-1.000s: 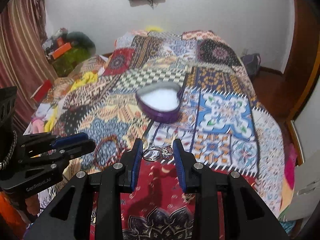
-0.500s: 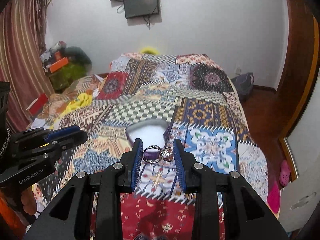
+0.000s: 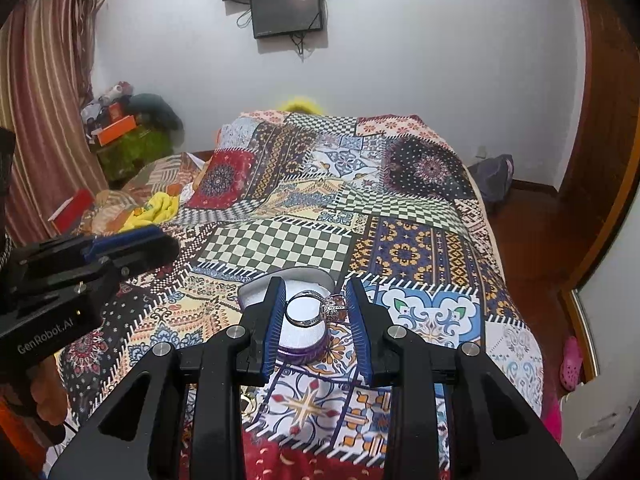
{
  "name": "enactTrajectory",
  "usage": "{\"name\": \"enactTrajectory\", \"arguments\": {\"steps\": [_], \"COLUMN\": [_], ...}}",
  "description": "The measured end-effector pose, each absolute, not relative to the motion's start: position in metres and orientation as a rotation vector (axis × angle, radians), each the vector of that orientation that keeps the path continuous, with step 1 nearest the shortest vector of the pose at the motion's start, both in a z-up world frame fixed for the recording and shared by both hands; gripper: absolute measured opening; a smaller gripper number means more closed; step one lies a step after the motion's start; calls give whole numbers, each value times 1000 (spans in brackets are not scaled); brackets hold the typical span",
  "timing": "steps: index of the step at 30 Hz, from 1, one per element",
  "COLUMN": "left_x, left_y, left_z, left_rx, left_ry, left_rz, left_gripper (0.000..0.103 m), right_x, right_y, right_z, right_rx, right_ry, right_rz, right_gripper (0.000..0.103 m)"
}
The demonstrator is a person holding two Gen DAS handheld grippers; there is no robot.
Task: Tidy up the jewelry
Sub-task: 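Carry both rings over the purple tin and open both tools to drop them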
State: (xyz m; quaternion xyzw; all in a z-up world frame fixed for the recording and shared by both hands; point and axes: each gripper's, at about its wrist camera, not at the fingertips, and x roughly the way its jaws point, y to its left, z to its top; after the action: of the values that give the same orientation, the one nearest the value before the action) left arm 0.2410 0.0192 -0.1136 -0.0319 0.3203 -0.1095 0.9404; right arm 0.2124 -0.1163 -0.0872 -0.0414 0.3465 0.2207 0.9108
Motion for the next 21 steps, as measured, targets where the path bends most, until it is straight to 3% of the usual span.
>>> {"name": "enactTrajectory", "arguments": {"steps": [21], "left_x": [307], "left_y": [16], "left_z": [-176], "left_rx": [-95], "left_ry": [894], "left_rz": [-343], "left_gripper": [20], "right_x": [250], "right_y": [-96], "right_z": [-131], "right_rx": [-179], "right_ry": [882], "right_rz": [576], "right_gripper": [28]}}
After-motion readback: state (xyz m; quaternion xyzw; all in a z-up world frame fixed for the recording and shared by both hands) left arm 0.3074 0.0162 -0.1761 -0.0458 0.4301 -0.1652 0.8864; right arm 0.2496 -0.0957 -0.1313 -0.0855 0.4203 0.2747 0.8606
